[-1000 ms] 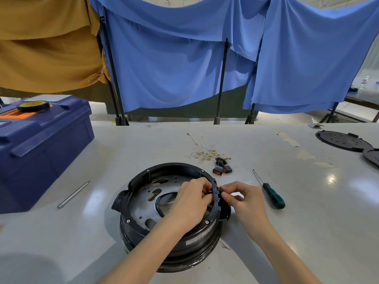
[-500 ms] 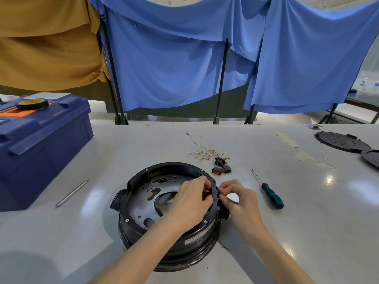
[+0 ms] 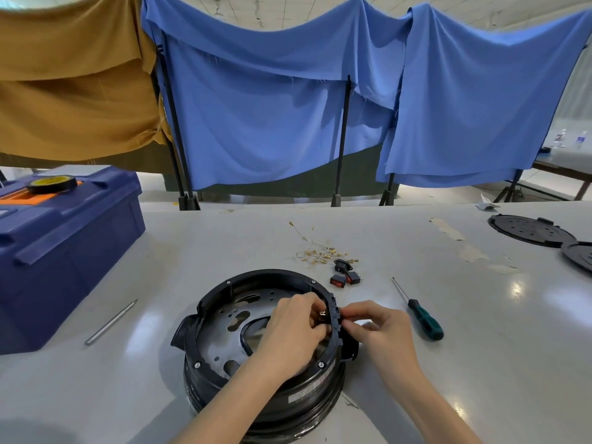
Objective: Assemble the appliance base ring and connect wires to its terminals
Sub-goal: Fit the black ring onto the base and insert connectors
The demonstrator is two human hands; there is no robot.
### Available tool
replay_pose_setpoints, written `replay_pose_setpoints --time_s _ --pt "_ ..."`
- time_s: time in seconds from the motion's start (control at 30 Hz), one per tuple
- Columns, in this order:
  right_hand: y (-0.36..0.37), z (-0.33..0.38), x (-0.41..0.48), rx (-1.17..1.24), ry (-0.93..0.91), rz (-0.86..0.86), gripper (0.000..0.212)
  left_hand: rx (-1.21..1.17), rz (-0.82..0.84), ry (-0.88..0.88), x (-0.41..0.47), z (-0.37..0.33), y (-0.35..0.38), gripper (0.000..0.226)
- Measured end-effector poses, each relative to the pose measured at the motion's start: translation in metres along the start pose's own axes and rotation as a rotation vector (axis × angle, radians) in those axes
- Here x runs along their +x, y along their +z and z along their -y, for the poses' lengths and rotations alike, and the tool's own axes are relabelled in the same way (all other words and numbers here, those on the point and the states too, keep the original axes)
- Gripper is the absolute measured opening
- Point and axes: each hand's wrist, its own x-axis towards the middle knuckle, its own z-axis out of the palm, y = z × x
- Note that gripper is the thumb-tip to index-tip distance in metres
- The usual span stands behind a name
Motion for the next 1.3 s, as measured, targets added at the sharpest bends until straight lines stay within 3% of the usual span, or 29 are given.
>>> replay_pose_setpoints --time_s 0.2,0.3,0.4,0.53,0.8,1.03,1.13,1.3 --pt "-0.005 -0.001 0.003 -0.015 0.002 0.036 0.042 0.014 0.007 0.028 0.001 -0.001 -0.002 0.023" --pt "-0.011 0.000 0.015 -0.070 0.001 -0.078 0.036 0.006 -0.020 0.028 0.006 0.001 -0.009 0.023" --pt "-0.020 -0.001 0.041 -0.194 0.050 -0.147 0.025 -0.032 -0.004 0.089 0.013 0.001 -0.011 0.031" --pt "-0.022 -0.016 0.075 -0.461 0.145 -0.066 0.021 0.037 -0.040 0.168 0.018 0.005 -0.008 0.028" --pt "0.008 -0.051 0.108 -0.935 -0.031 -0.039 0.037 0.068 -0.040 0.186 0.015 0.008 -0.002 0.030" --pt "0.017 -0.058 0.112 -1.060 -0.126 -0.034 0.022 0.074 -0.046 0.194 0.013 0.010 -0.001 0.030" --pt "0.012 -0.054 0.106 -0.946 -0.165 -0.069 0.016 0.077 -0.053 0.197 0.013 0.010 -0.001 0.030" --pt "-0.002 -0.020 0.085 -0.358 -0.063 -0.051 0.014 0.096 -0.078 0.186 0.013 0.007 -0.002 0.032"
